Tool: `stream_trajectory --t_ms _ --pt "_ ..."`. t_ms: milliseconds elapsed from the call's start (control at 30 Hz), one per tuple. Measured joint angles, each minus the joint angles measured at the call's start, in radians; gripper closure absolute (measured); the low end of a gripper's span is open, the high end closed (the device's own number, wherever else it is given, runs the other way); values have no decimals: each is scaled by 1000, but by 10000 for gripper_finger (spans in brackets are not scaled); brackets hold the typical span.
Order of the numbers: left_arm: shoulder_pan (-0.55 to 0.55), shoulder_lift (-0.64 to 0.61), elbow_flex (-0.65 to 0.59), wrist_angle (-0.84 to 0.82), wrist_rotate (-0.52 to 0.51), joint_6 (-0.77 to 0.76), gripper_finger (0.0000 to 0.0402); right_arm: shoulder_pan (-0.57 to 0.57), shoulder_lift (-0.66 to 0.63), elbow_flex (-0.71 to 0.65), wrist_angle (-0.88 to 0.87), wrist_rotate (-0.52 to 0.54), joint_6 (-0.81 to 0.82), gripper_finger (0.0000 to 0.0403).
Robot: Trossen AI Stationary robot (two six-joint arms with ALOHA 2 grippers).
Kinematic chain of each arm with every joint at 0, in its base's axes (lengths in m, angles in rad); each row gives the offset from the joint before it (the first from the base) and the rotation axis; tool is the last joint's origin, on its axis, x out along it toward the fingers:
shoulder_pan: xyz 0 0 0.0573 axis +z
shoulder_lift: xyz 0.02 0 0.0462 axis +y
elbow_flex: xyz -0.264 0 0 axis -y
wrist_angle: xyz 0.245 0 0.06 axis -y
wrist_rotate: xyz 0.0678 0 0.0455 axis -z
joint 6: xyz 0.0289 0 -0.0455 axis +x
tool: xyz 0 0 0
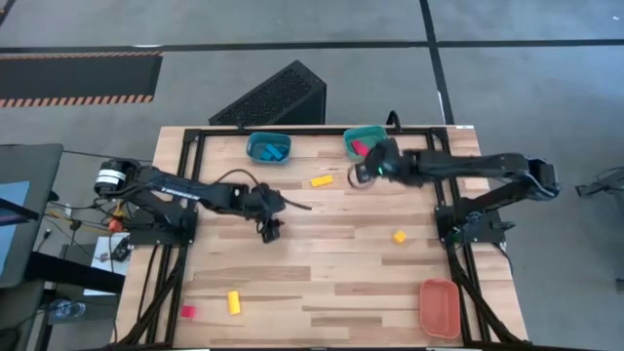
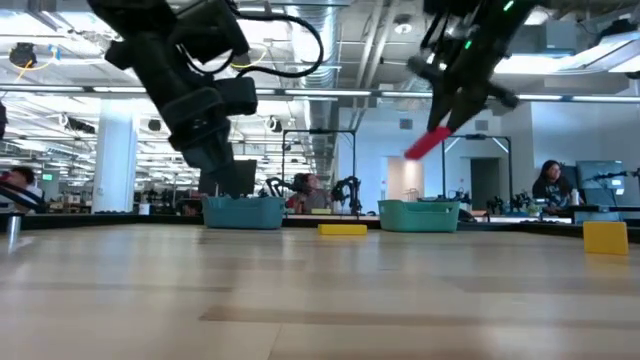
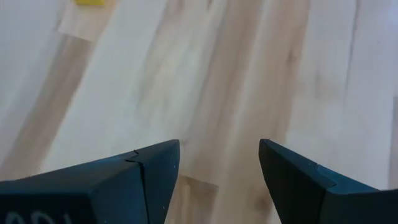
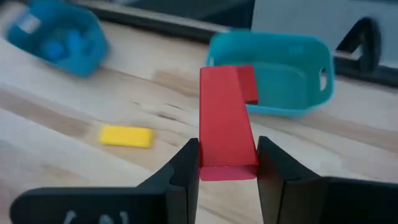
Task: Sort & place blocks by color
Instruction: Put the right red block into the green bin
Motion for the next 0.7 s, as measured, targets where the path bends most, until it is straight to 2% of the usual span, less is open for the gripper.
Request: stream_trajectory --t_ms 167,367,567,700 --pt "74 0 29 -22 43 18 194 -234 88 0 114 -252 -168 289" --pt "146 0 51 -29 44 11 194 -416 200 0 187 -330 -291 280" --pt "229 0 86 -65 44 -127 194 -492 319 0 288 -464 -408 254" --pt "265 0 101 -87 44 -201 194 -503 363 1 352 -477 -445 240"
